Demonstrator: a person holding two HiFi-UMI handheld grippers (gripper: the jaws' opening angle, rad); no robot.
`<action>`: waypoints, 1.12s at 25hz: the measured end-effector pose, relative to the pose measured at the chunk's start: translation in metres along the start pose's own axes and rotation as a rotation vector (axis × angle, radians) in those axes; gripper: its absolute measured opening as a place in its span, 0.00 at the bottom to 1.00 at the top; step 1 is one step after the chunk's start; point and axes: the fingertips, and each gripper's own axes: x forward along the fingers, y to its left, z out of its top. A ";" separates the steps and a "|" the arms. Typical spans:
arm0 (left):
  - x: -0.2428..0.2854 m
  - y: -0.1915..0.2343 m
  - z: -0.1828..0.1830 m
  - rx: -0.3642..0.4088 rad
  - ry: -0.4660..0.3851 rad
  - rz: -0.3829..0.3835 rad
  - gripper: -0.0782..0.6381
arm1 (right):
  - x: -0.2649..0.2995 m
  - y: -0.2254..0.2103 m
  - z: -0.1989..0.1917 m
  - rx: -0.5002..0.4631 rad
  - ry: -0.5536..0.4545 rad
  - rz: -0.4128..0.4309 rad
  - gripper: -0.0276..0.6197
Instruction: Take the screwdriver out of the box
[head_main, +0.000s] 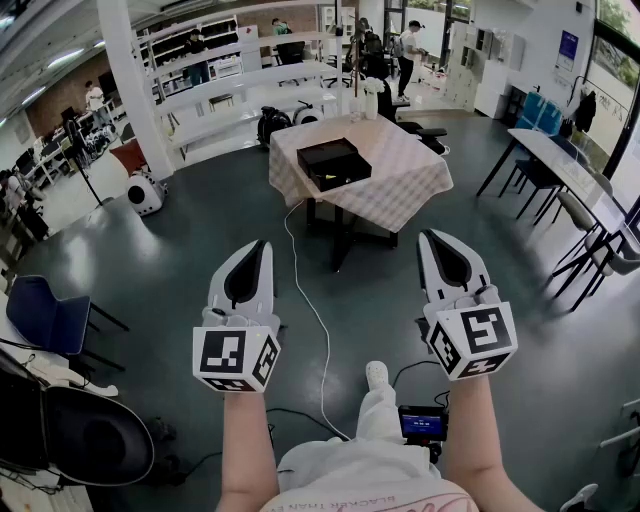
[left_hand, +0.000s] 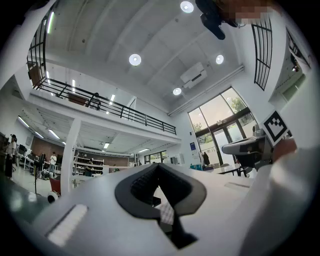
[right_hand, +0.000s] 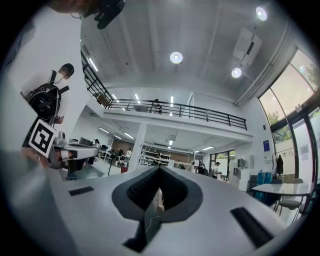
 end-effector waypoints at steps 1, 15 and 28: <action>-0.001 -0.001 0.000 0.001 0.002 -0.004 0.12 | 0.000 0.002 0.000 0.002 0.000 0.000 0.05; 0.038 0.009 -0.021 -0.030 0.033 -0.029 0.12 | 0.031 -0.005 -0.016 0.010 0.043 -0.008 0.05; 0.175 0.049 -0.068 -0.028 0.071 0.010 0.12 | 0.165 -0.075 -0.061 0.062 0.042 0.041 0.05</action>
